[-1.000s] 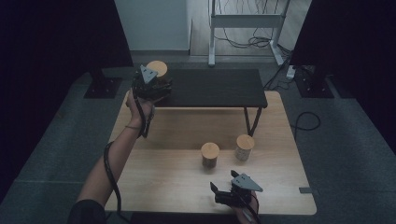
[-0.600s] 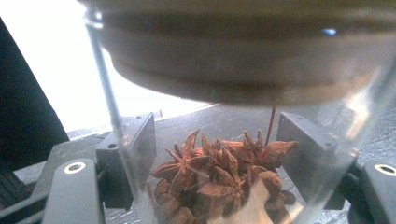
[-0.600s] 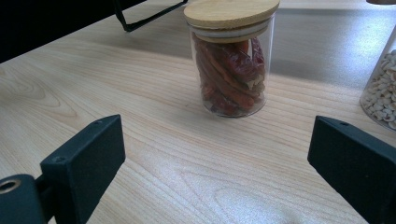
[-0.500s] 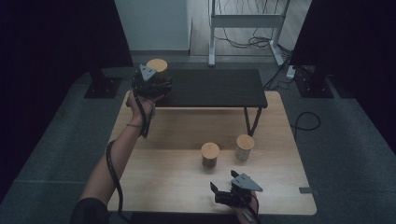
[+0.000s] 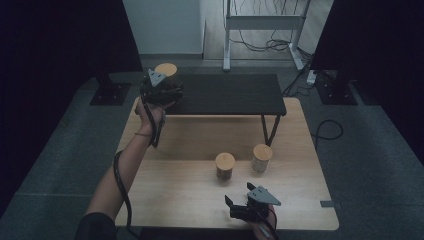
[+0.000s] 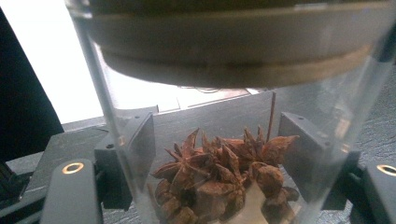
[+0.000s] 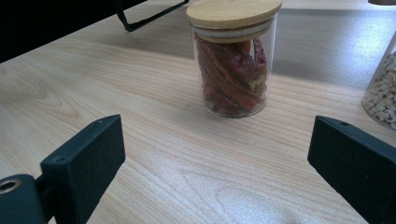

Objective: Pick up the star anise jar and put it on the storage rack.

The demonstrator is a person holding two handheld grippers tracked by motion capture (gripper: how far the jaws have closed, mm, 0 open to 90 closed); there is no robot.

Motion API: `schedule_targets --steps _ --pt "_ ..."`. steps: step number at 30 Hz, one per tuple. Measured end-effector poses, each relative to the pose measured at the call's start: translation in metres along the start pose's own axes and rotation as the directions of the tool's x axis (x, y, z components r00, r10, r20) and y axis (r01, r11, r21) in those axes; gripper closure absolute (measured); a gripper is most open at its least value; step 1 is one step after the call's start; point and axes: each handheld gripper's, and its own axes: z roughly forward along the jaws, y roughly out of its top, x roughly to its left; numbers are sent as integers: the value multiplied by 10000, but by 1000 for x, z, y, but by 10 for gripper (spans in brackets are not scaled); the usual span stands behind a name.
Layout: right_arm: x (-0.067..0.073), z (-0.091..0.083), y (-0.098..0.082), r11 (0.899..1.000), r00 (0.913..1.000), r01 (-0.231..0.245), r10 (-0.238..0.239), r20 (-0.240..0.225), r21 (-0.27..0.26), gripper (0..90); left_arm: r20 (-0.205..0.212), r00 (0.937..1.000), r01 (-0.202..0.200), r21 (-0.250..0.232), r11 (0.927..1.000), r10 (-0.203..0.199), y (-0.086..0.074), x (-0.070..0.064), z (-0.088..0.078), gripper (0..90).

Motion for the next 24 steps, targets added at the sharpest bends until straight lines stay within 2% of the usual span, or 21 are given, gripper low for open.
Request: schedule_targets --steps 15,17,20,24 --pt "-1 -1 0 10000 10000 -30 30 35 -55 36 33 10000 63 80 9999 -64 3 0 0 249" --pt "-1 -2 0 10000 10000 -34 34 33 -56 36 105 9999 -7 71 10000 7 2 0 0 201" --pt "-1 -2 0 10000 10000 -24 24 24 -53 36 46 10000 -52 -27 10000 52 2 -5 -1 82" --pt "-1 -1 0 10000 10000 -18 18 30 -48 36 -52 9998 -216 -46 9998 215 3 -10 -2 50"
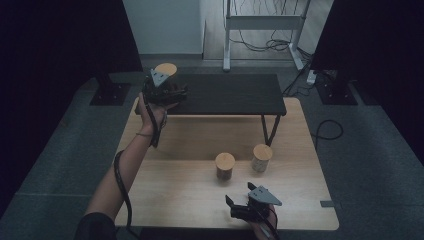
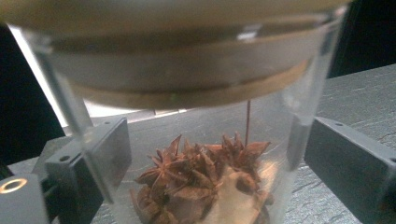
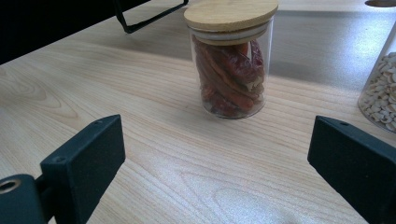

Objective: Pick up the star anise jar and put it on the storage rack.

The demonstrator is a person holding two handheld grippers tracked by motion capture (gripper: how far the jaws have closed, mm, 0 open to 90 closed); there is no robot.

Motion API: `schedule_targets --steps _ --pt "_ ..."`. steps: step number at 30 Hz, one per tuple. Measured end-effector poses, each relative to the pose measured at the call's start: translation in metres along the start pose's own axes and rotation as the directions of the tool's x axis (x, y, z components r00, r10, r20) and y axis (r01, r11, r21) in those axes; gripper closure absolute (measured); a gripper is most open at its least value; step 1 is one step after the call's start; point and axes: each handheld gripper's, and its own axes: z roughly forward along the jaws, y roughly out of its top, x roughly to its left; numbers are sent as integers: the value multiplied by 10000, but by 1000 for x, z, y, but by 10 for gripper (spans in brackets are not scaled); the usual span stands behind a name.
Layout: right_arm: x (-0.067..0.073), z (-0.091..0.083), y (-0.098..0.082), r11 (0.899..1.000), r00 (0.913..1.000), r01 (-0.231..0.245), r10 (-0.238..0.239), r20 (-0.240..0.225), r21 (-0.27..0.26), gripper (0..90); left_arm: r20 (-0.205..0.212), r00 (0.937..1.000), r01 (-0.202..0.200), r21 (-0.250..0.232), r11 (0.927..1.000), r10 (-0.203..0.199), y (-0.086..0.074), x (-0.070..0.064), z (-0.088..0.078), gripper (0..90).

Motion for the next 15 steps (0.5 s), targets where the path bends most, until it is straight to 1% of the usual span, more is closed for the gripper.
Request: schedule_targets --steps 5,13,15 --pt "0 0 0 10000 10000 5 -5 -4 1 36 -115 9999 9 15 10000 -8 1 -2 0 33" --pt "0 0 0 10000 10000 7 -7 -6 -9 36 -256 9995 195 -2 9998 -195 0 -2 -3 27" --pt "0 -1 0 10000 10000 30 -30 -4 -13 36 -286 9995 160 1 9999 -160 0 -3 -4 27"
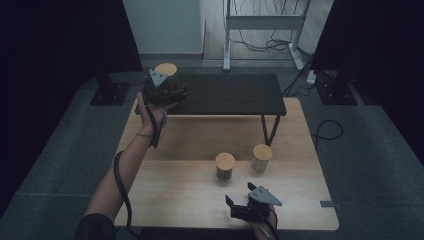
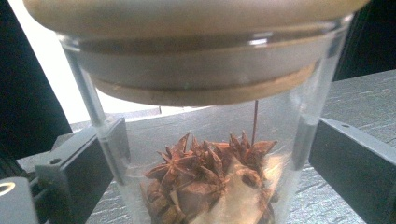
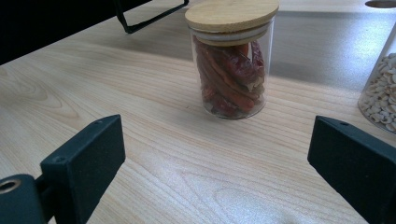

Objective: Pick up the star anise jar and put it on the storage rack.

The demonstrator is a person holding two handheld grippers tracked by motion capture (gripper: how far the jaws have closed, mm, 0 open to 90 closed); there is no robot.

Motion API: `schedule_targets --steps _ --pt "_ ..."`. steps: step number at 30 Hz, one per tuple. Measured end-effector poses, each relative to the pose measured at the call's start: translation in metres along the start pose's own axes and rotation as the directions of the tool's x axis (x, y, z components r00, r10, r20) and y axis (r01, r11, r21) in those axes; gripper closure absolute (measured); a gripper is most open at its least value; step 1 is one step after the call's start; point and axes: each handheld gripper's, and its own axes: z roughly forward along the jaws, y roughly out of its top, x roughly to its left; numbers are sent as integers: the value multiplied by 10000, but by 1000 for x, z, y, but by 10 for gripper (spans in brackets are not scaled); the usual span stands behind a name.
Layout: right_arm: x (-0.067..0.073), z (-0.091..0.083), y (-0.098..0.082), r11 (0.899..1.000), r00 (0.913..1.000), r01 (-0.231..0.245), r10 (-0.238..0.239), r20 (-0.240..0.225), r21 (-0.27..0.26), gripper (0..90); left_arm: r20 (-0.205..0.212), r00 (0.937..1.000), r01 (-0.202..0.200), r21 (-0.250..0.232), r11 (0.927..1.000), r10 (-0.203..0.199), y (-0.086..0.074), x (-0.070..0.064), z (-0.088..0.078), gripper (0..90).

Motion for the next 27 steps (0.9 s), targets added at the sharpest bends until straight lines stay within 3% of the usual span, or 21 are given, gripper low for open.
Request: schedule_targets --steps 27 --pt "3 -4 0 9998 9999 124 -123 77 -138 36 -205 9998 -67 -4 10000 67 2 -4 -16 27"
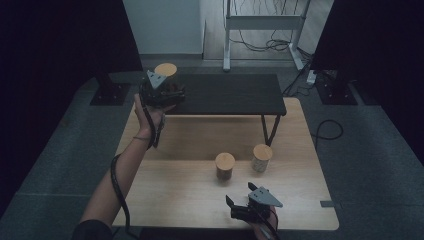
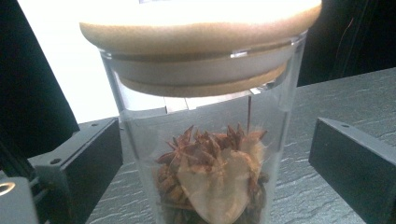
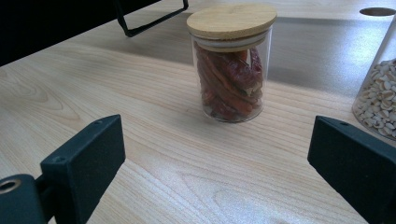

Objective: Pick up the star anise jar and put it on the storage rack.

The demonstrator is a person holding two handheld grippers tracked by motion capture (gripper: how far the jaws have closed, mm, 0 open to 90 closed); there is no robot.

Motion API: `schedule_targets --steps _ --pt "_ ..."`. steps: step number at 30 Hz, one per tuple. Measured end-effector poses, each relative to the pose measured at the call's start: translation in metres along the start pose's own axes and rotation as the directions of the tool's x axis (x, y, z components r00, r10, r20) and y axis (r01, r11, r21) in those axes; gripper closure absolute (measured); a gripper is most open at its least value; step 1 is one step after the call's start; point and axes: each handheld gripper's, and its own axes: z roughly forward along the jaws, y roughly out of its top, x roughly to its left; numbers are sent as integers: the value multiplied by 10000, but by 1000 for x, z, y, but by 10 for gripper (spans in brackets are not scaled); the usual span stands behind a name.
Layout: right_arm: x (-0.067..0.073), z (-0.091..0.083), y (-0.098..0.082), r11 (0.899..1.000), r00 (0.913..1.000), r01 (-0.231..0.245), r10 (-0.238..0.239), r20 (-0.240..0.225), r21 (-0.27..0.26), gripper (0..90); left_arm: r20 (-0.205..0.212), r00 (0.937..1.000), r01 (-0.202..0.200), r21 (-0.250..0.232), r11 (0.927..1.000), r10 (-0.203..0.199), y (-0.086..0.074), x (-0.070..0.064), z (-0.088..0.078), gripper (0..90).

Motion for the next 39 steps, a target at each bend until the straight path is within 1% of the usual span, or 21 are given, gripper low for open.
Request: schedule_targets --steps 11,17,21,25,30,37,39 --pt "2 0 0 10000 10000 30 -30 -3 6 36 -47 10000 -4 14 10000 4 0 3 -8 27" --pt "2 0 0 10000 10000 57 -57 -21 2 36 20 10000 31 19 10000 -31 -2 4 -12 27" --pt "2 0 0 10000 10000 77 -77 -20 -3 36 137 9999 98 93 9999 -99 -3 3 -16 29" --pt "3 0 0 10000 10000 76 -76 -10 -1 36 210 9998 -8 19 10000 8 -5 -1 -20 29" --pt "4 0 0 9999 9999 119 -119 -55 -8 36 159 9999 52 17 10000 -52 -7 -3 -24 29" --pt "7 -1 0 9998 9998 196 -197 -53 -33 36 212 9997 149 90 9998 -151 -13 -1 -34 29" --pt "8 -1 0 9997 9997 237 -237 -57 -58 36 273 9995 182 79 9998 -184 -16 0 -41 31"
